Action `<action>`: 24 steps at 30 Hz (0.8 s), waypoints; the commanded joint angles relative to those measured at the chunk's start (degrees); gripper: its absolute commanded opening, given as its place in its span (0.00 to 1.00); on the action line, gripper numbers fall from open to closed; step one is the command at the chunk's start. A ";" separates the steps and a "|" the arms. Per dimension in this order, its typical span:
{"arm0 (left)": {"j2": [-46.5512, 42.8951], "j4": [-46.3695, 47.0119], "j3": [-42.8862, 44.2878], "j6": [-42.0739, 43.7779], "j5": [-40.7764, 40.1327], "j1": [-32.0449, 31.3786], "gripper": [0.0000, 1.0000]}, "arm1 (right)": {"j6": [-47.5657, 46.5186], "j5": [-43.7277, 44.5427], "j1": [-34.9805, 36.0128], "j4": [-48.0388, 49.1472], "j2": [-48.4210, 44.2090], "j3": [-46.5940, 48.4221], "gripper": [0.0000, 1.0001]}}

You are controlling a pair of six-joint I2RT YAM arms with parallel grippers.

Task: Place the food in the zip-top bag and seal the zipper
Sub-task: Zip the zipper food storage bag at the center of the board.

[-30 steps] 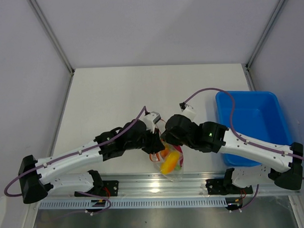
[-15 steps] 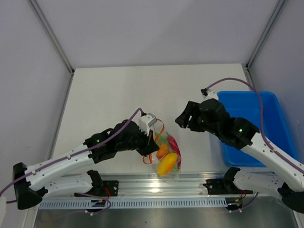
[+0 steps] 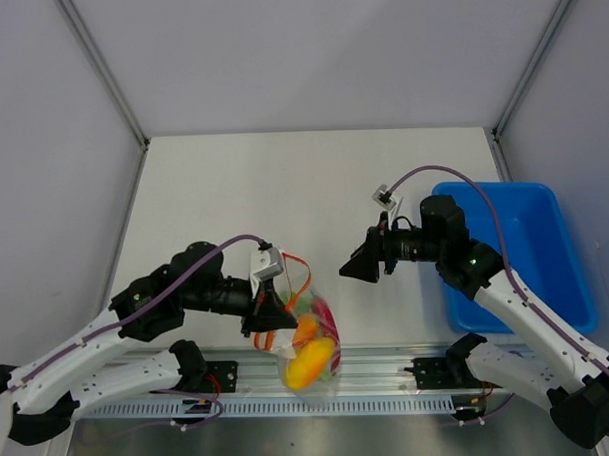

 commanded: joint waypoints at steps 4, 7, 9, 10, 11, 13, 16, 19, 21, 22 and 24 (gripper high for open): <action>-3.21 0.74 5.28 0.46 18.09 0.39 0.01 | -3.95 -19.90 -0.15 16.75 1.59 -0.36 0.79; -4.00 2.15 5.19 -2.35 22.67 0.39 0.01 | -3.96 -24.48 -0.15 20.61 2.29 0.60 0.80; -4.70 3.99 5.19 -4.11 24.35 0.39 0.01 | -3.08 -29.58 -0.23 24.05 3.60 1.13 0.81; -4.88 4.61 5.19 -4.64 25.06 0.39 0.01 | -2.99 -30.81 -0.15 24.41 4.31 1.65 0.82; -4.97 5.48 5.54 -5.08 26.02 0.39 0.01 | -3.77 -33.26 0.20 24.15 5.01 2.27 0.82; -4.36 5.49 6.33 -5.61 27.08 0.39 0.01 | -5.18 -34.25 0.99 23.18 7.12 4.28 0.82; -3.48 6.02 7.92 -6.49 29.45 0.30 0.01 | -8.52 -35.65 3.71 20.46 9.32 6.66 0.82; -3.56 7.86 8.53 -7.81 30.86 0.30 0.01 | -10.63 -36.72 6.44 19.40 12.22 9.82 0.82; -3.92 8.48 8.62 -8.42 31.39 0.30 0.01 | -11.25 -36.71 7.23 19.40 14.24 11.93 0.82; -4.09 8.92 8.97 -8.95 31.57 0.30 0.01 | -11.69 -37.15 7.50 19.31 14.94 12.55 0.82; -4.62 9.44 9.15 -9.92 31.83 0.30 0.00 | -11.69 -37.33 7.59 19.83 17.05 14.04 0.82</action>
